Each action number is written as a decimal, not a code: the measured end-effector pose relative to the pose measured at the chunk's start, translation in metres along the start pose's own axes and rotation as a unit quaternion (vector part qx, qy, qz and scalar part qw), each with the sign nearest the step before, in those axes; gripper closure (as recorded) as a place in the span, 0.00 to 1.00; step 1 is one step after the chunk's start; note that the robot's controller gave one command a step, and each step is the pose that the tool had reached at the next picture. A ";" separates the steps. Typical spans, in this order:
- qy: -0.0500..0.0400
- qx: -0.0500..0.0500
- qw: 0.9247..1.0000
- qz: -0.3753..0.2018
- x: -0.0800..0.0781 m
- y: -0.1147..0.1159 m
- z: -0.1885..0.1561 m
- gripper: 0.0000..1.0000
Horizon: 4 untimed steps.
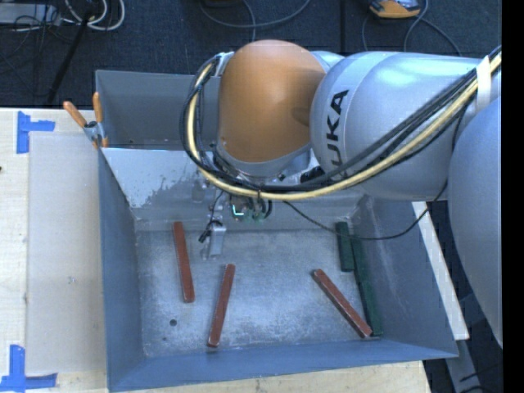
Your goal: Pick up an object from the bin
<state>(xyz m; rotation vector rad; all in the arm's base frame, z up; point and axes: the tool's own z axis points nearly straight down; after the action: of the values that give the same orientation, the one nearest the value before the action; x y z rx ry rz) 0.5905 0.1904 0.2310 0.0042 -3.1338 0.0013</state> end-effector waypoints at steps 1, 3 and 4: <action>-0.004 0.000 0.973 -0.233 0.059 -0.026 0.162 0.00; -0.004 0.001 0.865 -0.501 0.095 -0.050 0.132 0.00; -0.002 0.001 0.824 -0.567 0.092 -0.047 0.163 0.00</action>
Offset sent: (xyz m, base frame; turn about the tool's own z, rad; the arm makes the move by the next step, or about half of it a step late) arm -0.0596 -0.0277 -0.1610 -0.4708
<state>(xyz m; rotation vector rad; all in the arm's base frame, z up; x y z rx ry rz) 0.4970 0.1431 0.0685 1.7833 -2.5818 -0.0032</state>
